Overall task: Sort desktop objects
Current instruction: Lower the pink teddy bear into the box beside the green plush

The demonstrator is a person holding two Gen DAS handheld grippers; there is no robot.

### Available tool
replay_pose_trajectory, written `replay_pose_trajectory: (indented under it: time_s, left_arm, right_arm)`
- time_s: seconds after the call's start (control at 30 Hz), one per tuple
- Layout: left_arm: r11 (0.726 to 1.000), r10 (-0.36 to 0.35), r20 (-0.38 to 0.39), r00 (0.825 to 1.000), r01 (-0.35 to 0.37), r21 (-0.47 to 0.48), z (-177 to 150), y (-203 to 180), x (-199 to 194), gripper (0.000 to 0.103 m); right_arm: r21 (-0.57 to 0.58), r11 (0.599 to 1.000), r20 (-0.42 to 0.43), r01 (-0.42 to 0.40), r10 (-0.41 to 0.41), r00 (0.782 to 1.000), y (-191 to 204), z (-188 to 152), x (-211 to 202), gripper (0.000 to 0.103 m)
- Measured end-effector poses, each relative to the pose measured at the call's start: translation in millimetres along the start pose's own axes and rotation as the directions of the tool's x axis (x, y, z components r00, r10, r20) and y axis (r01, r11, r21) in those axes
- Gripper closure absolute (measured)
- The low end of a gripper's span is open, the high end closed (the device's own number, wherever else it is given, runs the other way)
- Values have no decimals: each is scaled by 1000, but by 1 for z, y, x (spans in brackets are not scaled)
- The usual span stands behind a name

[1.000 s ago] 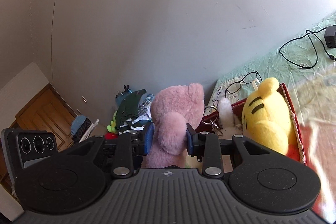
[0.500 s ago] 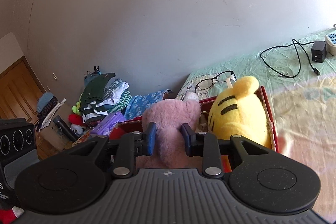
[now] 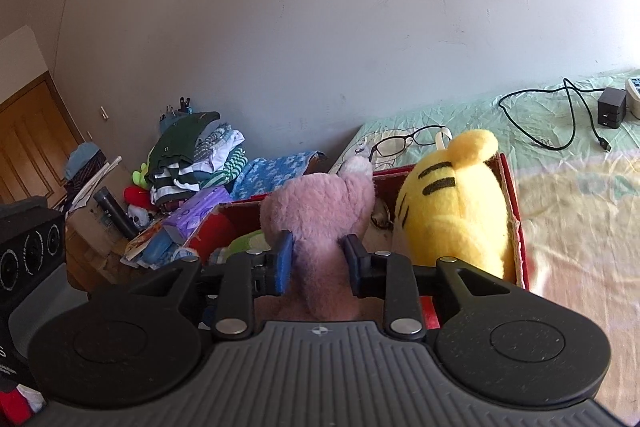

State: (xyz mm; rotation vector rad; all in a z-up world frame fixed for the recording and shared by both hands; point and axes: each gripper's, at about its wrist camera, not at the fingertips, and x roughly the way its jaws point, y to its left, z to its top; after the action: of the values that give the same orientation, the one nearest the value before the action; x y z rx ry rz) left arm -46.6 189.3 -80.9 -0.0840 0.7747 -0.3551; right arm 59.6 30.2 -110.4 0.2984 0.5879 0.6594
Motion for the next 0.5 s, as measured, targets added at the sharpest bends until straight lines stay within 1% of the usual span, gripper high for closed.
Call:
replay_pose_trajectory:
  time_s: [0.07, 0.13, 0.27, 0.4, 0.5]
  left_arm:
    - [999, -26, -10, 1000, 26, -32, 1, 4, -3, 13]
    - [999, -25, -14, 1000, 24, -43, 1, 6, -3, 13]
    - [998, -23, -13, 1000, 22, -53, -1, 4, -6, 13]
    - [997, -26, -11, 1000, 25, -70, -3, 6, -8, 13]
    - [996, -25, -14, 1000, 24, -86, -2, 8, -9, 12]
  right_arm:
    - [14, 1000, -11, 1, -1, 1000, -1, -1, 1, 71]
    - [33, 999, -21, -7, 8, 1000, -3, -2, 3, 72]
    - [34, 999, -36, -13, 14, 999, -1, -4, 3, 71]
    - [85, 996, -39, -26, 30, 999, -8, -6, 2, 71]
    - [79, 997, -40, -21, 24, 999, -5, -6, 3, 71]
